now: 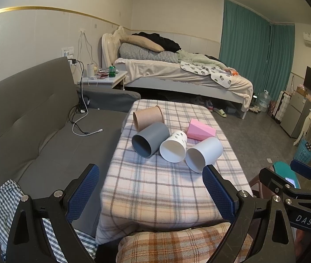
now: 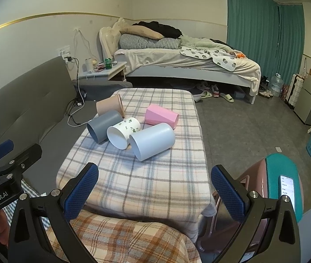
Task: Flip cup upside down
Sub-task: 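Reach the left gripper to the tan paper cup and close on it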
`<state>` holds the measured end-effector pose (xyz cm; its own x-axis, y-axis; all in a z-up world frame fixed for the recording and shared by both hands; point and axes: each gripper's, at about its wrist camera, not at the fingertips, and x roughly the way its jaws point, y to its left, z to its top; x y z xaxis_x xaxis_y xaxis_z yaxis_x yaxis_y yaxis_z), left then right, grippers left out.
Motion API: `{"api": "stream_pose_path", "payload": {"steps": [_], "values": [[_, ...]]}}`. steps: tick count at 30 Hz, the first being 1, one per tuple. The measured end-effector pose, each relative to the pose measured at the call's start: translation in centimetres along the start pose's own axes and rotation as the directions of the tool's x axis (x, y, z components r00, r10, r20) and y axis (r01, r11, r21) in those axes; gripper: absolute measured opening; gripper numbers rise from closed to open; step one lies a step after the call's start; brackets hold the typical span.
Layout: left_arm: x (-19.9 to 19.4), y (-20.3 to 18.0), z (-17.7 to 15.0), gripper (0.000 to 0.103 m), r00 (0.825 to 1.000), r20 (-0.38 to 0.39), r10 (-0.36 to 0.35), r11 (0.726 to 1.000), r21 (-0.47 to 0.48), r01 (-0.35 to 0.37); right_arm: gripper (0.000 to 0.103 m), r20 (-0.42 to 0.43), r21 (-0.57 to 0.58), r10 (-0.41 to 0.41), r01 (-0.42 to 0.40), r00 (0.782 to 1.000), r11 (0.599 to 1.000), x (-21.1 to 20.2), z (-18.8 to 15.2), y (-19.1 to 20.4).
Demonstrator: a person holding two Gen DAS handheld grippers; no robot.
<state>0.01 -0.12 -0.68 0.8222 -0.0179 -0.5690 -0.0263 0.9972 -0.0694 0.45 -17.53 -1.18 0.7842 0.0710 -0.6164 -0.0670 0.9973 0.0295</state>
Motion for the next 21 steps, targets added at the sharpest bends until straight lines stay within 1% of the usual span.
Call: {"api": "stream_pose_path", "payload": {"steps": [3, 6, 12, 15, 19, 21], "values": [[0.5, 0.4, -0.3, 0.098, 1.0, -0.017, -0.009, 1.0, 0.001, 0.009, 0.103, -0.005, -0.003, 0.005, -0.005, 1.0, 1.0, 0.1, 0.2, 0.0], [0.7, 1.0, 0.2, 0.098, 1.0, -0.027, -0.013, 1.0, -0.006, 0.013, 0.103, -0.009, -0.011, 0.009, -0.009, 1.0, 1.0, 0.4, 0.6, 0.1], [1.8, 2.3, 2.1, 0.098, 0.999, -0.037, -0.011, 0.999, 0.043, 0.012, 0.103, -0.011, -0.028, 0.042, -0.042, 0.999, 0.999, 1.5, 2.6, 0.5], [3.3, 3.5, 3.7, 0.098, 0.998, -0.054, -0.013, 0.998, 0.058, 0.017, 0.103, -0.021, -0.026, 0.064, -0.065, 0.998, 0.998, 2.8, 3.9, 0.7], [6.2, 4.3, 6.3, 0.098, 0.997, -0.067, -0.034, 0.99, 0.136, 0.043, 0.103, -0.055, -0.025, 0.117, -0.119, 0.992, 0.993, 5.4, 6.1, 1.0], [8.3, 4.3, 7.9, 0.098, 0.997, -0.073, -0.041, 0.979, 0.196, 0.054, 0.103, -0.07, -0.038, 0.117, -0.12, 0.991, 0.992, 7.1, 7.5, 1.4]]}}
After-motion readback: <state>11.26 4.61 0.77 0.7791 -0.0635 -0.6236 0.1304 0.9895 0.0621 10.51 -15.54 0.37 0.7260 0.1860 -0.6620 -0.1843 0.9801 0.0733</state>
